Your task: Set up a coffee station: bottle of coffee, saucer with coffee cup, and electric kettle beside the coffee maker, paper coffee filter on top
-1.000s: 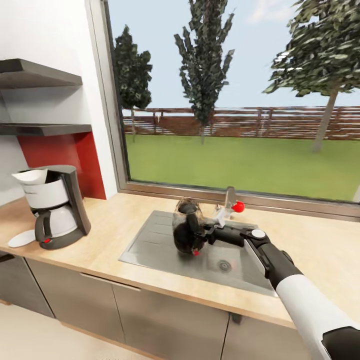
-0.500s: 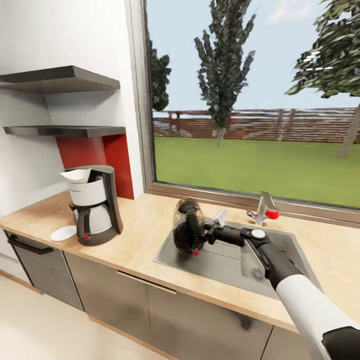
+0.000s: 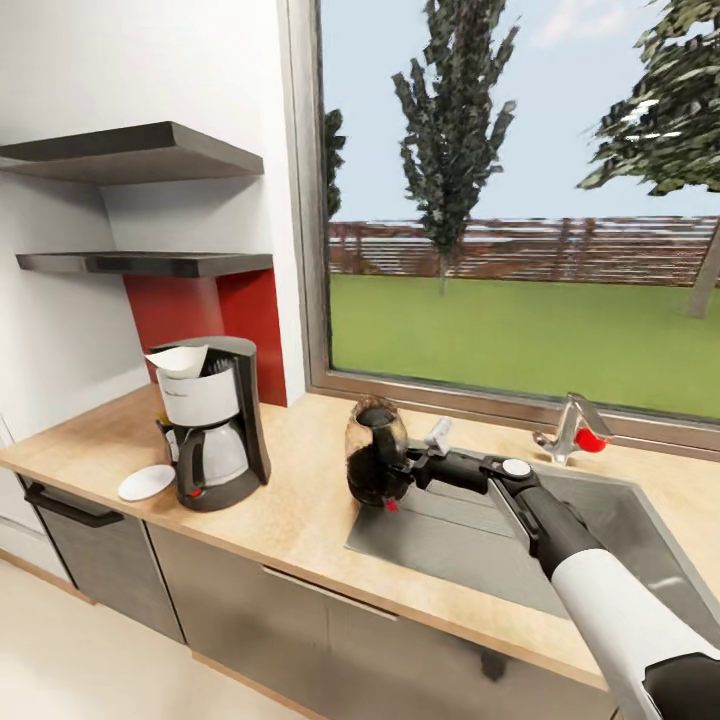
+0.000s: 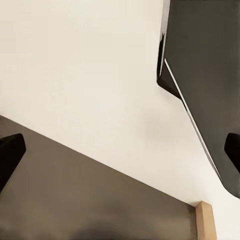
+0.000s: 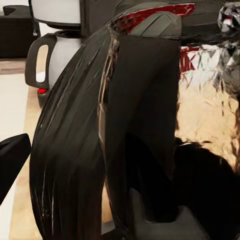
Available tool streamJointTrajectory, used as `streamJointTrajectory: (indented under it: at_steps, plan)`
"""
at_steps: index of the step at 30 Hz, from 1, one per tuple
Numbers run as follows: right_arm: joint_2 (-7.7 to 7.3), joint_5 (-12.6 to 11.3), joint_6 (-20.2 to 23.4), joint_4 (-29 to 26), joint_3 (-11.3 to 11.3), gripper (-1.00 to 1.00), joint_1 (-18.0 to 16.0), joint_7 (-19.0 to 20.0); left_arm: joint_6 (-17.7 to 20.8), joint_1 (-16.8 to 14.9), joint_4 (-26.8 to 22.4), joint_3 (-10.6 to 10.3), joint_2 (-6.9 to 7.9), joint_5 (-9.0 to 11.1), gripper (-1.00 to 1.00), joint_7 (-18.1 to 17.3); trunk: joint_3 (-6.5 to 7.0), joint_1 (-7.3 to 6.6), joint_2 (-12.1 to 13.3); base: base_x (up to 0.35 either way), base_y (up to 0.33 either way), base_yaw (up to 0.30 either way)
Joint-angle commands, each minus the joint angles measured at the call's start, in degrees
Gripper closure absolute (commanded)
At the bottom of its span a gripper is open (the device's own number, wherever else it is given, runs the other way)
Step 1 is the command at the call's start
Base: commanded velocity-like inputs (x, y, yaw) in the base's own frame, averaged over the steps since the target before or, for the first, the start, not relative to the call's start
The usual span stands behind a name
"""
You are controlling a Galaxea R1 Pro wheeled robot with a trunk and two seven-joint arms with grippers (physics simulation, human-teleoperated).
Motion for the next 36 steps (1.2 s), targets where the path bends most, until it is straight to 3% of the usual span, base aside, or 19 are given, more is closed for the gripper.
streamJointTrajectory:
  at_steps: [1,16,25,36]
  plan:
    - [-0.02,-0.86,0.35,0.00,0.17,1.00,-0.04,0.01,-0.29,-0.02,0.12,0.47,-0.01,-0.59,-1.00,0.23,0.00,0.04,-0.03,0.242,0.248,0.000]
    - [0.36,-1.02,0.18,3.05,0.17,1.00,-0.04,0.00,-0.37,-0.02,0.12,0.62,-0.01,-0.58,-1.00,-0.11,0.00,0.04,-0.03,0.199,0.274,0.000]
    - [0.51,-1.05,0.18,4.08,0.19,1.00,-0.04,-0.02,-0.31,-0.02,0.12,0.57,-0.01,-0.54,-1.00,0.01,0.00,0.04,-0.03,0.056,0.292,0.000]
    - [0.75,-1.08,-0.94,6.57,0.17,1.00,-0.04,-0.26,-0.29,-0.02,0.12,0.56,-0.08,-0.59,-1.00,0.23,0.00,0.04,-0.03,0.000,0.029,0.000]
